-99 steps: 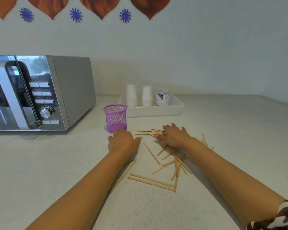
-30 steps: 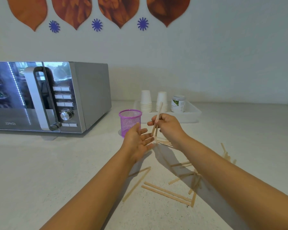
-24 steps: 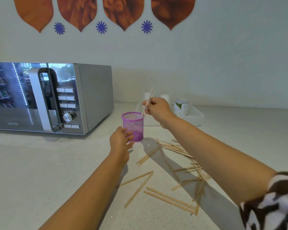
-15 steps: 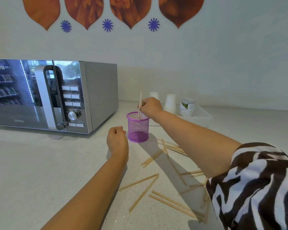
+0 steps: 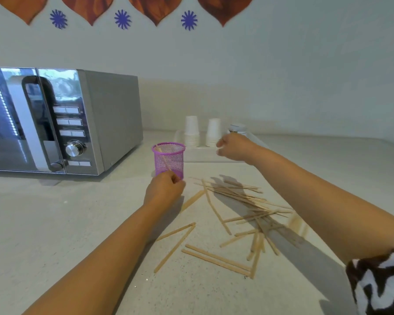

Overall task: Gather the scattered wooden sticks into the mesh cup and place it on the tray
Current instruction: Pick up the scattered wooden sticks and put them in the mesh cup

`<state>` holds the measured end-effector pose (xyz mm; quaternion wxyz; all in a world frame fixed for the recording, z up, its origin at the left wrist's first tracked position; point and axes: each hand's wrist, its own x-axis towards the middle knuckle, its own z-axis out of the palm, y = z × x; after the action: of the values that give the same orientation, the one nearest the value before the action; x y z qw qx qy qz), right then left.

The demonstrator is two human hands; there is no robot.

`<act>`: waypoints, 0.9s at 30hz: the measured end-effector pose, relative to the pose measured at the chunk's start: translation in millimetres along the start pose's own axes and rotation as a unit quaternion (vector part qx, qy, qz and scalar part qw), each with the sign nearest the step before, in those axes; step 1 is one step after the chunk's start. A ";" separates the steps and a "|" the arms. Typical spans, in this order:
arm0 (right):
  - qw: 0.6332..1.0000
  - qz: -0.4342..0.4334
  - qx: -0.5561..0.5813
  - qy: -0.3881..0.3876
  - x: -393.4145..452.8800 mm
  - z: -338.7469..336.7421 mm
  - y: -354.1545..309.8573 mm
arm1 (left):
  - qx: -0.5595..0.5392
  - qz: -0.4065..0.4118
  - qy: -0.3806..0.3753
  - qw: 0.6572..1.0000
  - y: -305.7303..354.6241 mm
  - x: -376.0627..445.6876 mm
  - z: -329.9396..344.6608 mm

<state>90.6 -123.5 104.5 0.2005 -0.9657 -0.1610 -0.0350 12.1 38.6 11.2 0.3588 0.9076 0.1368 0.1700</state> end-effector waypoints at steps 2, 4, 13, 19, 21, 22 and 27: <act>0.993 0.040 -0.097 -0.046 -17.2 -0.2 21.2 | 0.086 0.029 -0.052 0.995 4.6 -5.4 5.4; 0.986 0.060 -0.124 -0.097 -34.0 7.4 37.7 | 0.130 0.049 -0.080 0.987 9.6 -12.6 10.5; 0.978 0.042 -0.171 -0.108 -57.0 57.2 35.5 | 0.233 0.035 -0.080 0.969 28.0 -20.1 15.6; 0.977 0.007 -0.213 0.022 -62.6 59.0 29.2 | 0.275 -0.013 -0.109 0.955 37.5 -16.5 15.5; 0.973 -0.007 -0.230 0.023 -63.6 60.6 30.7 | 0.267 -0.037 -0.127 0.955 39.9 -16.6 16.5; 0.971 -0.011 -0.237 0.017 -63.8 61.3 32.6 | 0.261 -0.045 -0.132 0.955 42.9 -16.5 17.5; 0.969 -0.030 -0.246 -0.023 -65.4 66.1 38.2 | 0.261 -0.033 -0.133 0.955 49.1 -18.9 20.1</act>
<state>41.4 -149.6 20.9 -0.0479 -0.9807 -0.1804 -0.0575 9.4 -15.2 27.7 0.1295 0.9790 0.1576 -0.0063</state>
